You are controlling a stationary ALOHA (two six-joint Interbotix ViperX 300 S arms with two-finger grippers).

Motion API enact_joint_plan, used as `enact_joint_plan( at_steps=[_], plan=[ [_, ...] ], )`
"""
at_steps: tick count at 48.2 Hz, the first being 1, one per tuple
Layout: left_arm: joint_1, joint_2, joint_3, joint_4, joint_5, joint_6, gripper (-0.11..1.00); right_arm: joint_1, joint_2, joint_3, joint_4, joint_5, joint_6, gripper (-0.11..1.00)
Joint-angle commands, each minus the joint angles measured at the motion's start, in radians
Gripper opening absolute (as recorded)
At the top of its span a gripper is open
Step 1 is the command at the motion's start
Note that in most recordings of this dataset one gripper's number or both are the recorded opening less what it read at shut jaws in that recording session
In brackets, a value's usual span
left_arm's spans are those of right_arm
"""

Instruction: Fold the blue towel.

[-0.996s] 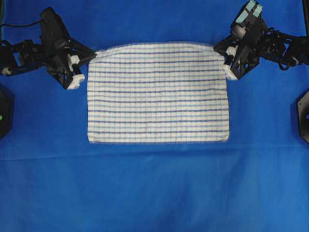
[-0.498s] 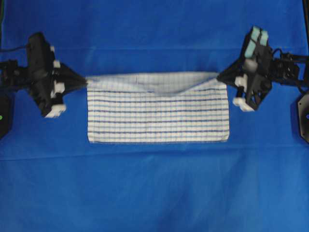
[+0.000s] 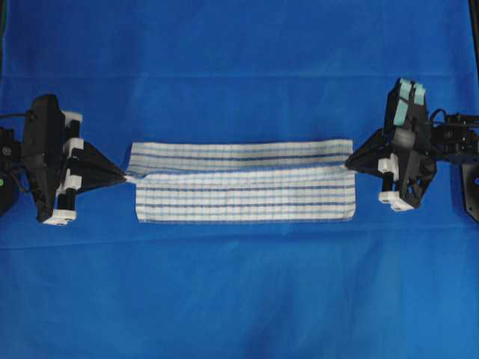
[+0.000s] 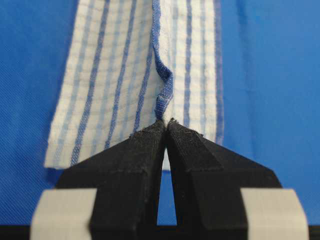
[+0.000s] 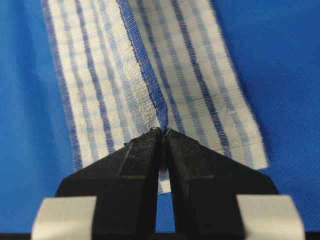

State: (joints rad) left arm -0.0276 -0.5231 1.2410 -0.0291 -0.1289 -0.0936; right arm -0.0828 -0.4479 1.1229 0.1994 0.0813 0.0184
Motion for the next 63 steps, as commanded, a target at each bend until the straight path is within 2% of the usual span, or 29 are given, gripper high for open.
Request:
enact_joint_plan(
  at_steps=[1,19,25,32,35,37,43,56,63],
  plan=[
    [-0.006,0.015,-0.020,-0.002,-0.005,-0.002,0.01,0.005,0.003,-0.012,0.006,-0.003,-0.002,0.07],
    [-0.015,0.147,-0.078,-0.002,-0.003,-0.003,0.04,0.014,0.037,-0.025,0.048,0.031,-0.002,0.07],
    [-0.029,0.147,-0.083,-0.002,0.005,-0.005,0.30,0.026,0.037,-0.026,0.055,0.028,-0.002,0.11],
    [-0.031,0.130,-0.077,-0.002,0.012,-0.032,0.71,0.029,0.035,-0.028,0.055,0.023,-0.003,0.53],
    [-0.025,0.118,-0.075,-0.002,0.017,-0.032,0.80,0.029,0.034,-0.028,0.052,0.012,-0.006,0.66],
    [-0.018,0.107,-0.077,-0.002,0.018,-0.031,0.81,0.028,0.029,-0.028,0.049,0.003,-0.006,0.67],
    [0.012,0.078,-0.075,0.002,0.018,-0.025,0.76,0.003,0.025,-0.026,0.040,-0.015,-0.008,0.60],
    [0.137,0.092,-0.089,0.005,0.018,-0.014,0.76,-0.140,0.037,-0.028,0.021,-0.032,-0.012,0.61],
    [0.160,0.092,-0.089,0.005,0.020,0.003,0.76,-0.172,0.038,-0.028,0.008,-0.034,-0.012,0.61]
  ],
)
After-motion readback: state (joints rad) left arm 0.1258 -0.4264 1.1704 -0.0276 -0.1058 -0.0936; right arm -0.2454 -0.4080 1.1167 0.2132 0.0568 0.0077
